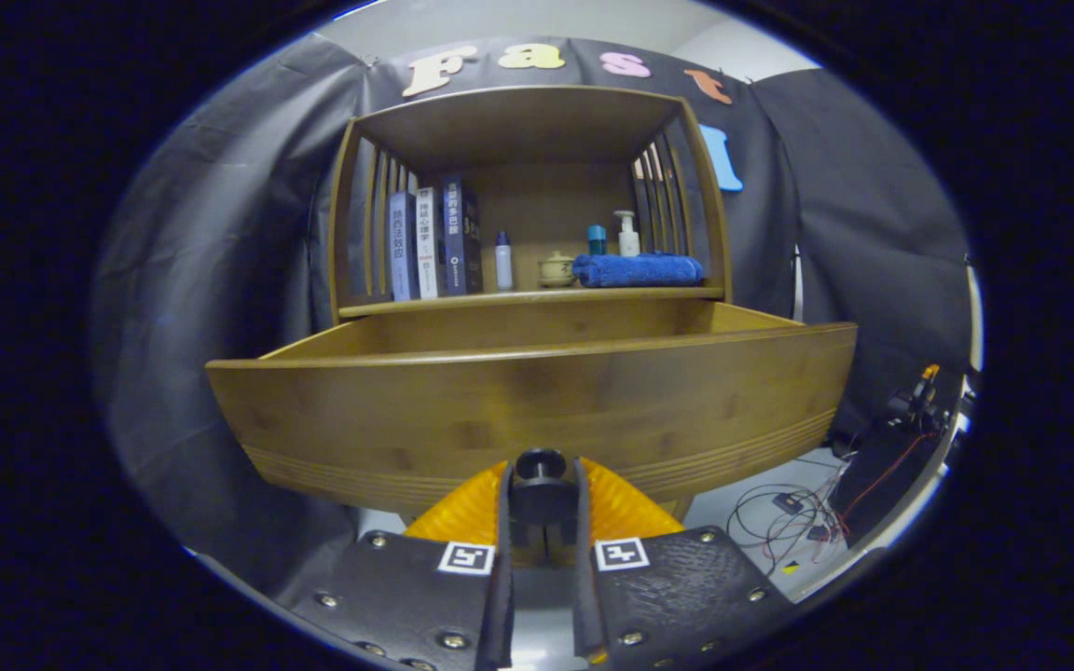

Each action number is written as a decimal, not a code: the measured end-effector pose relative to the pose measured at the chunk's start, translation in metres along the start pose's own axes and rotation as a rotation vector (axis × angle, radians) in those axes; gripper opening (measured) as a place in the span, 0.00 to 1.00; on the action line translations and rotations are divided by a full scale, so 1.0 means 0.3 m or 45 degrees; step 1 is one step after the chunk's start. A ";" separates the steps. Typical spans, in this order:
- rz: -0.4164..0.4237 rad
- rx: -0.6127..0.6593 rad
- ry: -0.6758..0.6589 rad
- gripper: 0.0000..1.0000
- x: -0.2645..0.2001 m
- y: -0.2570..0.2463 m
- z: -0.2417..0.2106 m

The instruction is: Pull open the drawer, take out the items inside it, and place them on the countertop above the cabinet.

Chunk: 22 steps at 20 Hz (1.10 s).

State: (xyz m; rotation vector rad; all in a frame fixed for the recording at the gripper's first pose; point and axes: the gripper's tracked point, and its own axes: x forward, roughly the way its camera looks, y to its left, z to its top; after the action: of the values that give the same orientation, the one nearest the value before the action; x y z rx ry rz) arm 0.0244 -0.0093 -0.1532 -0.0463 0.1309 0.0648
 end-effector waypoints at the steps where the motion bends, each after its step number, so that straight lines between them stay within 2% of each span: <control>1: 0.001 -0.009 0.001 0.25 0.001 0.000 -0.002; 2: 0.002 -0.022 0.015 0.25 0.003 0.001 -0.006; 4: 0.040 -0.056 0.034 0.36 -0.001 0.013 -0.004; 6: 0.055 -0.044 0.023 0.51 -0.021 0.020 0.028; 12: 0.000 -0.062 0.029 0.95 -0.071 -0.003 0.160; 16: 0.076 -0.069 0.030 0.99 -0.066 0.036 0.282; 20: 0.056 -0.083 0.025 0.99 -0.005 0.006 0.411; 22: 0.045 -0.065 0.084 0.99 0.060 0.000 0.435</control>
State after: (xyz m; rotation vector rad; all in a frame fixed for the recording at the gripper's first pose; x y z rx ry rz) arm 0.0590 -0.0015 -0.0262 -0.0971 0.1964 0.1017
